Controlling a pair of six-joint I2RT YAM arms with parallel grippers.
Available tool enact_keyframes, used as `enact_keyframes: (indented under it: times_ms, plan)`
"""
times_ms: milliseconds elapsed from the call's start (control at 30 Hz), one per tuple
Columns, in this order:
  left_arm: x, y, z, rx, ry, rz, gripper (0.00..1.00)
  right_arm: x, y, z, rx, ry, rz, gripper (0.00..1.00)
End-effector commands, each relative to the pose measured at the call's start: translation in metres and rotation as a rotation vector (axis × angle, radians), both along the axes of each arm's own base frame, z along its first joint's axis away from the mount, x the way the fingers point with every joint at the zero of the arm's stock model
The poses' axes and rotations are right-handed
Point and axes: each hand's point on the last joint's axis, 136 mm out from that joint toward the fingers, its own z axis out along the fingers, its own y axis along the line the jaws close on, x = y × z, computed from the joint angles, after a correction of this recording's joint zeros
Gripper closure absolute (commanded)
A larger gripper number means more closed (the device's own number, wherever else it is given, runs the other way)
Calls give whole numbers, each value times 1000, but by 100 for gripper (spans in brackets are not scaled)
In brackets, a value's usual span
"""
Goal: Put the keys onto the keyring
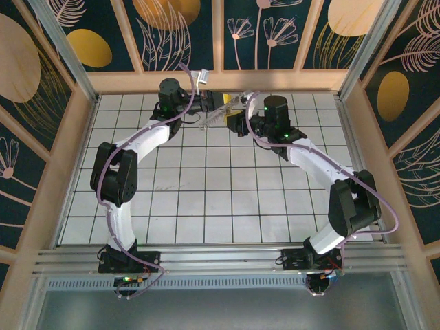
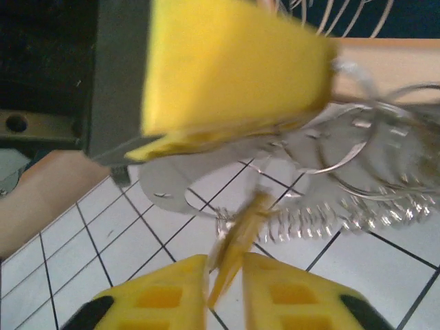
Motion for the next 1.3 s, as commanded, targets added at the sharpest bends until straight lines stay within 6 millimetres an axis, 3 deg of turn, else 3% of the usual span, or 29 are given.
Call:
enact_keyframes:
  times_ms: [0,267,400,667,900,1100,1267]
  plan:
    - [-14,0,37,-51,-110,-5,100,-18,-15,18,50,-4,46,66]
    - [-14,1,39,-55,-123,-5,100,-20,-72,49,198,-27,-67,64]
    - [-15,0,40,-54,-137,-7,100,-14,-81,66,267,-41,-103,64]
    - [-15,0,39,-44,-152,-7,100,2,-78,90,387,-38,-108,65]
    - [-15,0,42,-46,-153,-8,100,8,-67,89,403,-29,-35,65]
    - [-16,0,45,-48,-158,-8,100,7,-64,93,436,-22,-11,73]
    - [-15,-1,44,-49,-157,-10,100,7,-57,93,460,3,9,70]
